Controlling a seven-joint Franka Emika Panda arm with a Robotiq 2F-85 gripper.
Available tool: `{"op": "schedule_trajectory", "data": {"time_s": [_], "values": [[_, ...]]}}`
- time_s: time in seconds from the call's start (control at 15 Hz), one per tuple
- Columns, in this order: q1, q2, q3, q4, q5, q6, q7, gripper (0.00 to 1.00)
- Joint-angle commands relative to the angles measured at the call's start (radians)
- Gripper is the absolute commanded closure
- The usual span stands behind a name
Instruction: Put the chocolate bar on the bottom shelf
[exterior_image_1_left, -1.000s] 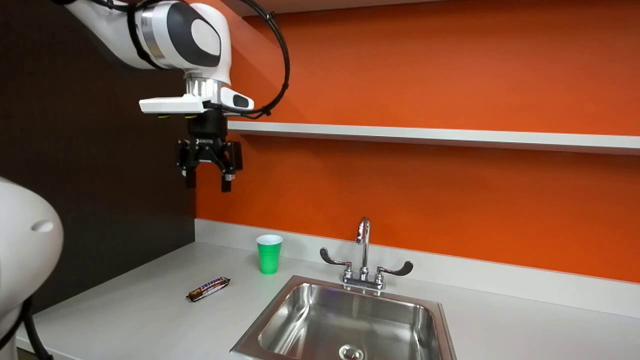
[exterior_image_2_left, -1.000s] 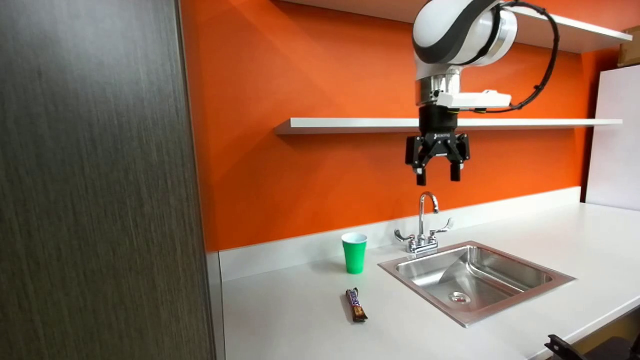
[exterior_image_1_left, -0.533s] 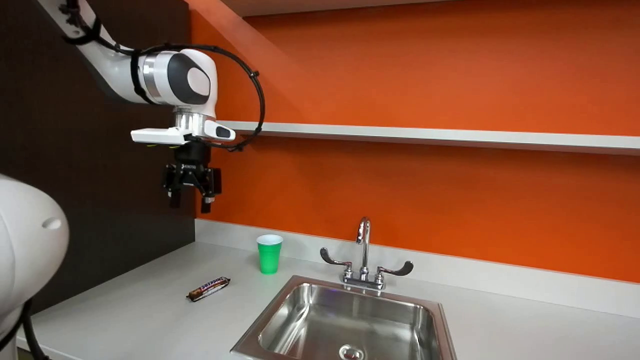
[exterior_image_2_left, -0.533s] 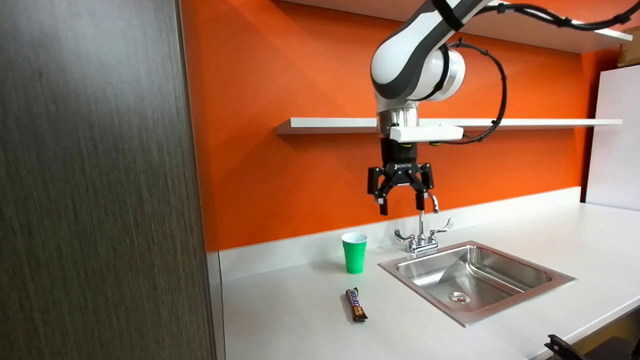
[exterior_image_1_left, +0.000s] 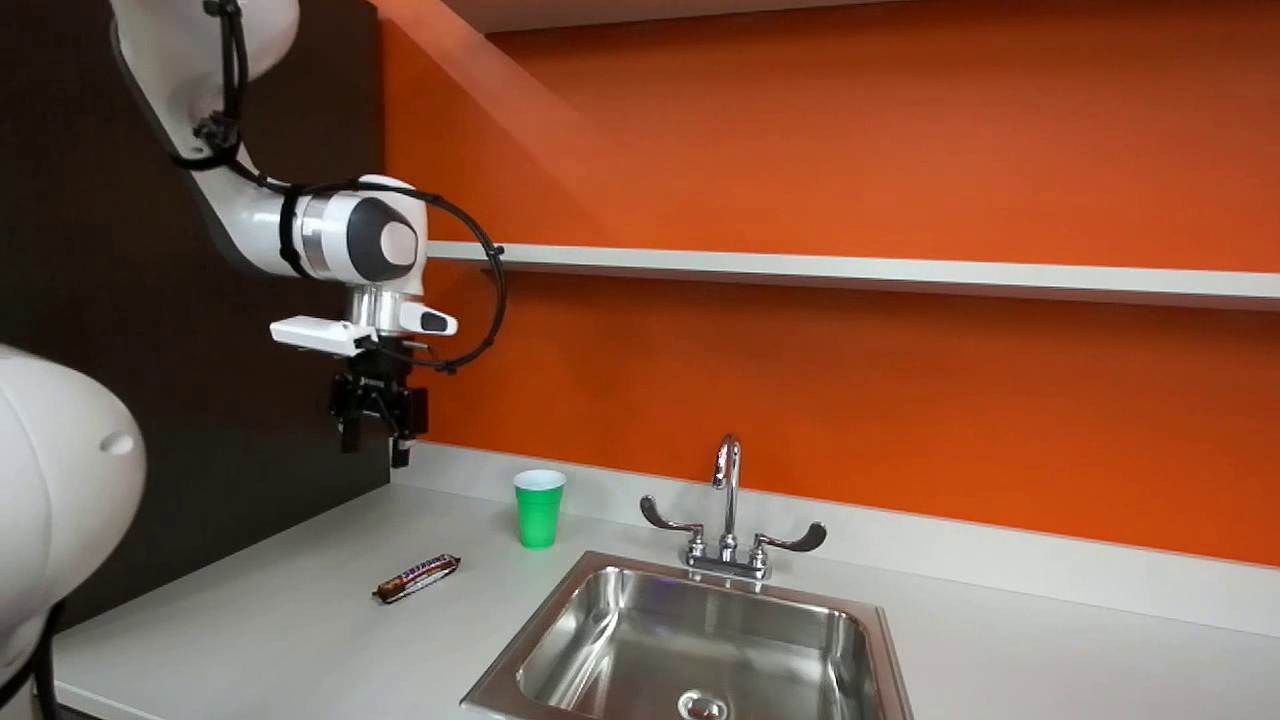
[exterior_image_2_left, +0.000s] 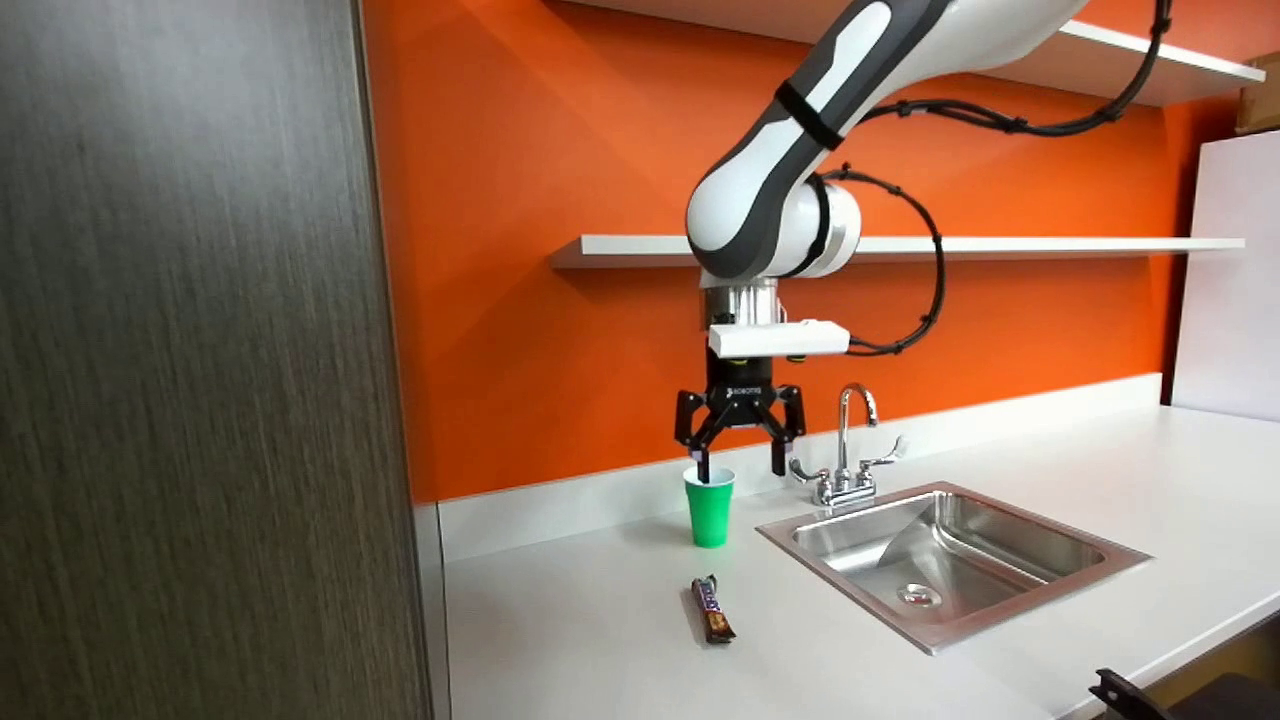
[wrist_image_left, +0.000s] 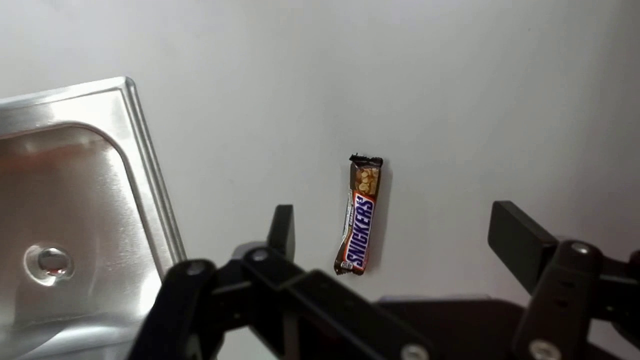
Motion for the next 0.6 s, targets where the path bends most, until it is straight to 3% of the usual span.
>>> {"op": "schedule_trajectory", "data": {"time_s": [0.0,0.53], "values": [[0.020,0.133,0.006,0.067,-0.039,0.058,0.079,0.00],[0.072,0.333,-0.049,0.175,-0.094,0.143,0.169,0.00]]}}
